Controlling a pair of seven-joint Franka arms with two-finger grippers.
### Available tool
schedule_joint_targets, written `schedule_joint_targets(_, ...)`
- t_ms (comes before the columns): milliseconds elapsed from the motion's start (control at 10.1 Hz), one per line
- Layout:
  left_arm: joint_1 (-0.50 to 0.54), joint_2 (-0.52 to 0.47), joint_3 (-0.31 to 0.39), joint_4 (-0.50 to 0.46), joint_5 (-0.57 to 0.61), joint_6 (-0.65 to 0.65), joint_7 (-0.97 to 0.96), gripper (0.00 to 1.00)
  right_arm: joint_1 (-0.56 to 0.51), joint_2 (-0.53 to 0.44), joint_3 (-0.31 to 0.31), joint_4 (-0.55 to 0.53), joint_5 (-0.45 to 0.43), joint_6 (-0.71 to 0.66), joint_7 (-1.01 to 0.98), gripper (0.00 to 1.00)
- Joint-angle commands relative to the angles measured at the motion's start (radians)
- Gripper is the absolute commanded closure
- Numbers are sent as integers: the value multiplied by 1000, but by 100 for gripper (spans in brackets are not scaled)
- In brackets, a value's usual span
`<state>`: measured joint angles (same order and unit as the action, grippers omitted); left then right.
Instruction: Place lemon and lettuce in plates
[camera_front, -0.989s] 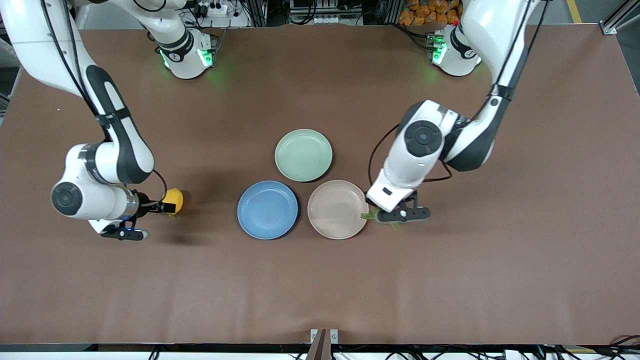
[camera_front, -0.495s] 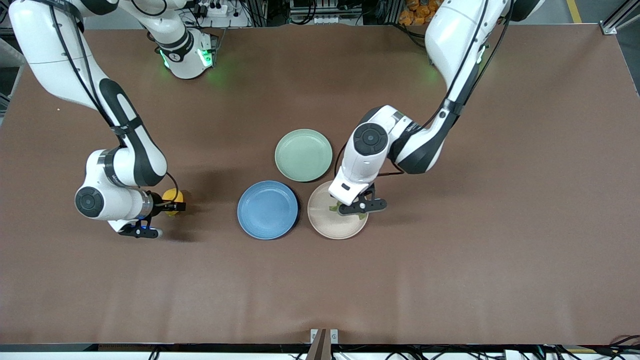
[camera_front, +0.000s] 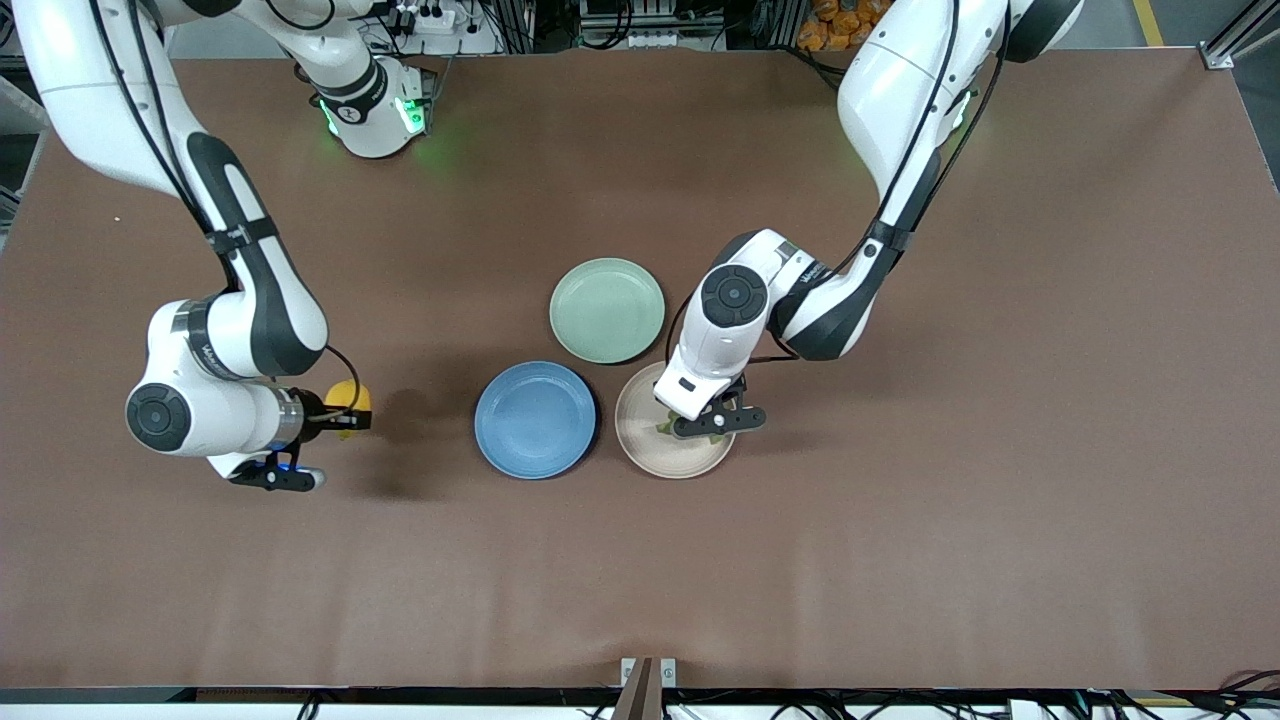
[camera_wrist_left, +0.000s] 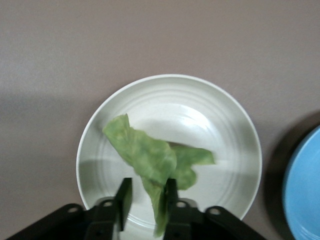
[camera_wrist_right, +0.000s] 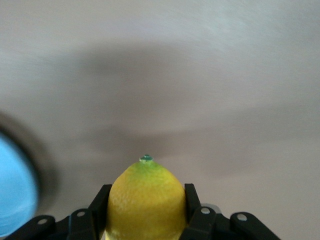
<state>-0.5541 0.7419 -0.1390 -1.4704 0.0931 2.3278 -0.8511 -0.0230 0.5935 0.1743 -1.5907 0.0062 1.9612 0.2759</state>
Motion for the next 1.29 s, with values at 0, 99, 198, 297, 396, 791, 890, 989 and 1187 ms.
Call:
schedule_joint_targets(0, 3, -68, 9, 12, 30, -13, -14, 0, 83, 9, 7, 50, 55, -16, 136, 100)
schedule_joint_targets(99, 11, -109, 10, 12, 30, -43, -14, 0, 116, 24, 10, 72, 90, -13, 179, 100)
schedule_joint_targets(198, 25, -161, 22, 12, 33, -98, 1, 0, 148, 50, 14, 116, 112, -12, 250, 100)
schedule_joint_targets(297, 45, -211, 31, 12, 33, -146, 74, 0, 187, 70, 20, 141, 112, -1, 302, 100)
schedule_joint_targets(396, 86, -266, 29, 12, 30, -213, 143, 0, 224, 81, 19, 141, 115, 45, 310, 100)
schedule_joint_targets(791, 216, -422, 25, 13, 13, -434, 280, 0, 293, 187, 19, 141, 117, 222, 385, 100)
schedule_joint_targets(890, 259, -458, 25, 12, 13, -477, 331, 0, 293, 195, 19, 141, 110, 222, 381, 98)
schedule_joint_targets(989, 301, -488, 25, 10, 13, -514, 390, 0, 298, 209, 19, 141, 112, 229, 391, 26)
schedule_joint_targets(1187, 362, -548, 25, 10, -3, -580, 429, 0, 305, 216, 19, 143, 110, 238, 387, 0)
